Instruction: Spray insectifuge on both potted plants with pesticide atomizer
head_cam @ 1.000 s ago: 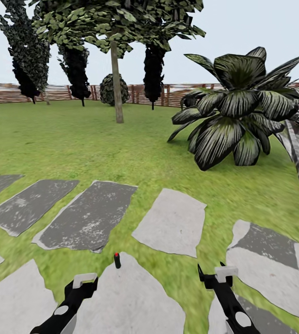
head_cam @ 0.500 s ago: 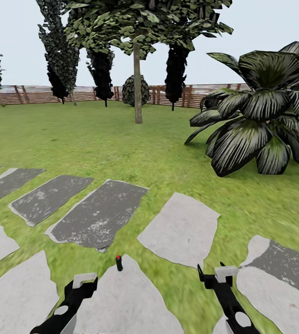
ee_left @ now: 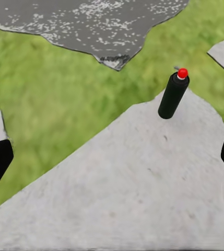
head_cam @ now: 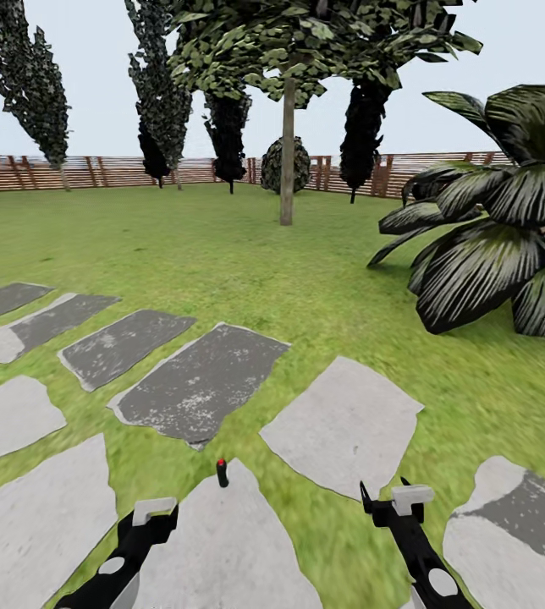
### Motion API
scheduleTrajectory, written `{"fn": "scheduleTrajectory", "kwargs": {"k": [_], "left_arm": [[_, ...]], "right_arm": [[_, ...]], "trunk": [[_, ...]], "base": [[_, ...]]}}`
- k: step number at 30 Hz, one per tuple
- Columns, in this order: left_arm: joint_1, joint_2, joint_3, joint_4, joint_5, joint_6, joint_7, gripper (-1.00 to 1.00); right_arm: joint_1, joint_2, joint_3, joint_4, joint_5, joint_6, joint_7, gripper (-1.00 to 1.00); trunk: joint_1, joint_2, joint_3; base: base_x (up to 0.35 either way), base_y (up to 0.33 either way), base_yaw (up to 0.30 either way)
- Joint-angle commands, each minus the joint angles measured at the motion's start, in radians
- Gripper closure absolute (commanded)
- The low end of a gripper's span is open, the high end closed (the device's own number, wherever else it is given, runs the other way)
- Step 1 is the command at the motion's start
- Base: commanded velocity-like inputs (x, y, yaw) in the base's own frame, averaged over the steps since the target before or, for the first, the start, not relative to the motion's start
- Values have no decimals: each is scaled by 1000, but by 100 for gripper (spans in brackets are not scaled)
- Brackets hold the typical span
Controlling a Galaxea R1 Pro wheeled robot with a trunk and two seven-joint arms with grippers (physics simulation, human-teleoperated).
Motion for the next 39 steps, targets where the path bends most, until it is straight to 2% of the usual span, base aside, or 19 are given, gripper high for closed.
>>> {"fn": "scheduleTrajectory", "kwargs": {"k": [1, 27, 39], "left_arm": [[-1, 0, -1, 1, 7, -3, -1, -100], [-2, 0, 0, 1, 9, -3, -1, -100], [-2, -1, -1, 1, 9, -5, -1, -100]], "right_arm": [[0, -1, 0, 0, 5, -3, 0, -100], [0, 0, 0, -1, 5, -3, 0, -100], [0, 0, 0, -1, 5, -3, 0, -100]], "trunk": [[0, 0, -1], [0, 0, -1], [0, 0, -1]], "base": [[0, -270, 273], [2, -271, 273], [113, -268, 269]]}}
